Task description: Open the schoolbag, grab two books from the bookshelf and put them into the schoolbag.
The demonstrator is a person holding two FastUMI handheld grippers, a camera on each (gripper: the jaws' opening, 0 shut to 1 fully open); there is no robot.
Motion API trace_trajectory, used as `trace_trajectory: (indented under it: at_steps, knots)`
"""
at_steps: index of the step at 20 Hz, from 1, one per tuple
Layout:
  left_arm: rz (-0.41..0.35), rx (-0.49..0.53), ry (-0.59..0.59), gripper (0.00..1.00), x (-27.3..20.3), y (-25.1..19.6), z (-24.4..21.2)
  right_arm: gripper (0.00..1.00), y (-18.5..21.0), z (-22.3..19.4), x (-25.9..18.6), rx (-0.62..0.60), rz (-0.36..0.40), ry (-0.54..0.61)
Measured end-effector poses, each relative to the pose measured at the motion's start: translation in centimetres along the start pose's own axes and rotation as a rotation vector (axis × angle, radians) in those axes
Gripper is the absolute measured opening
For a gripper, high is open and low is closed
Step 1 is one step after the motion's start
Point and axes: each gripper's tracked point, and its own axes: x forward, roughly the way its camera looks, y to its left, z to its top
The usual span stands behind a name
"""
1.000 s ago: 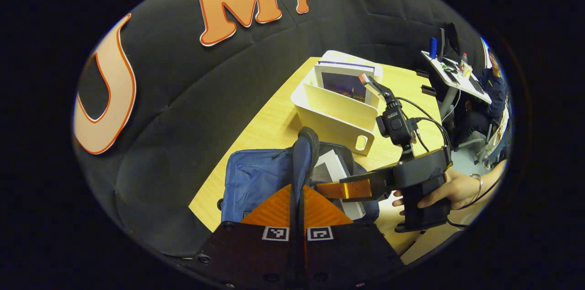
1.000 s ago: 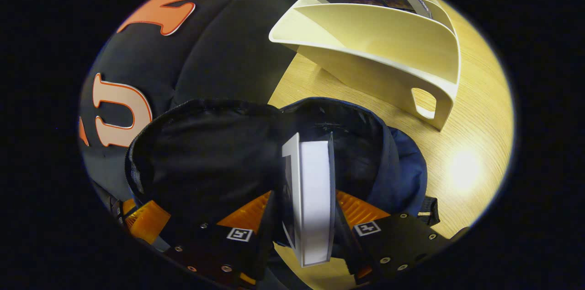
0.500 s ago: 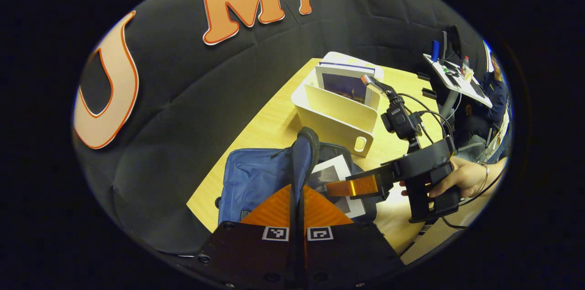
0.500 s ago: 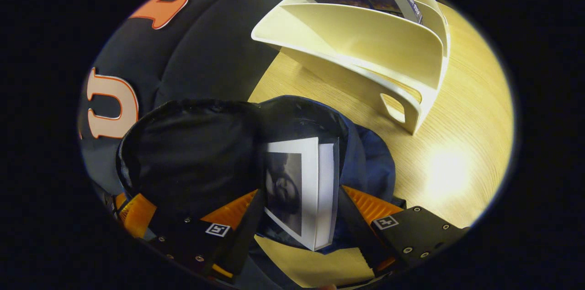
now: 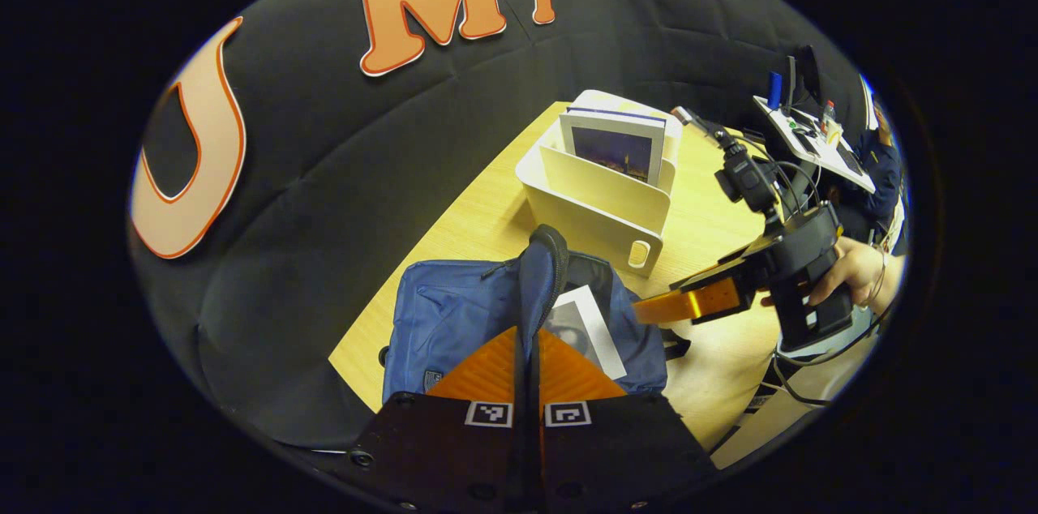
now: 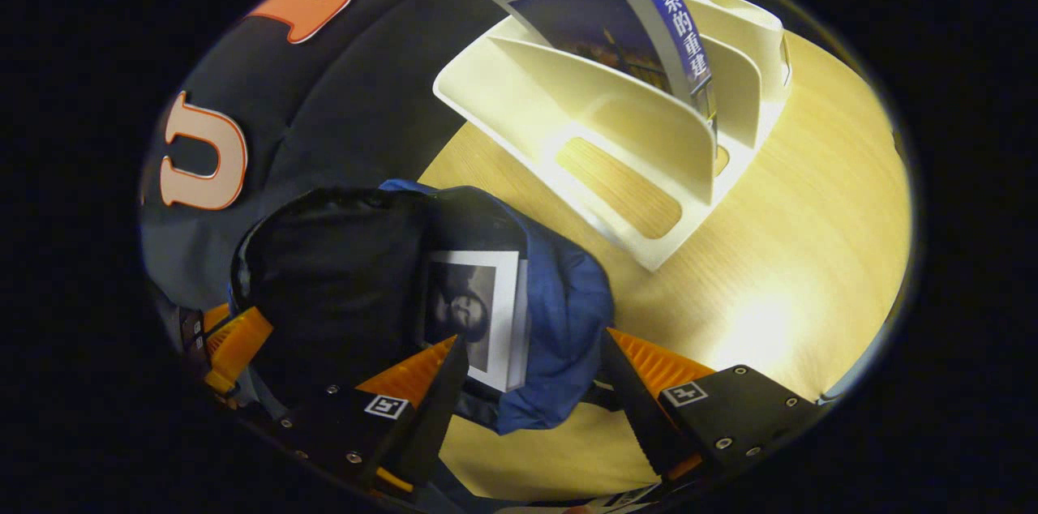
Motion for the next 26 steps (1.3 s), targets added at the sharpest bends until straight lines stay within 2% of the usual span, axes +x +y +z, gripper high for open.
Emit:
trace_trajectory:
  at_steps: [9, 14, 16, 20, 26]
  knots:
    - [0.014, -0.019, 0.01, 0.01, 0.2, -0.3, 0.0, 0.97, -7.3, 5.6, -7.4, -0.197, -0.121, -0.057]
    - [0.014, -0.055, 0.01, 0.01, 0.4, -1.0, -0.3, 0.97, -9.7, 11.4, -12.4, -0.4, -0.221, -0.121]
    - [0.017, -0.065, 0.01, 0.01, 0.6, -1.1, -0.5, 0.98, -9.4, 14.2, -14.6, -0.484, -0.245, -0.155]
    - [0.016, -0.096, 0.014, 0.01, 0.9, -1.2, -0.7, 0.98, -6.1, 19.2, -16.9, -0.587, -0.227, -0.194]
    - [0.009, -0.111, 0.024, 0.01, 1.3, -0.9, -0.9, 0.97, -1.6, 23.6, -13.3, -0.692, -0.203, -0.14]
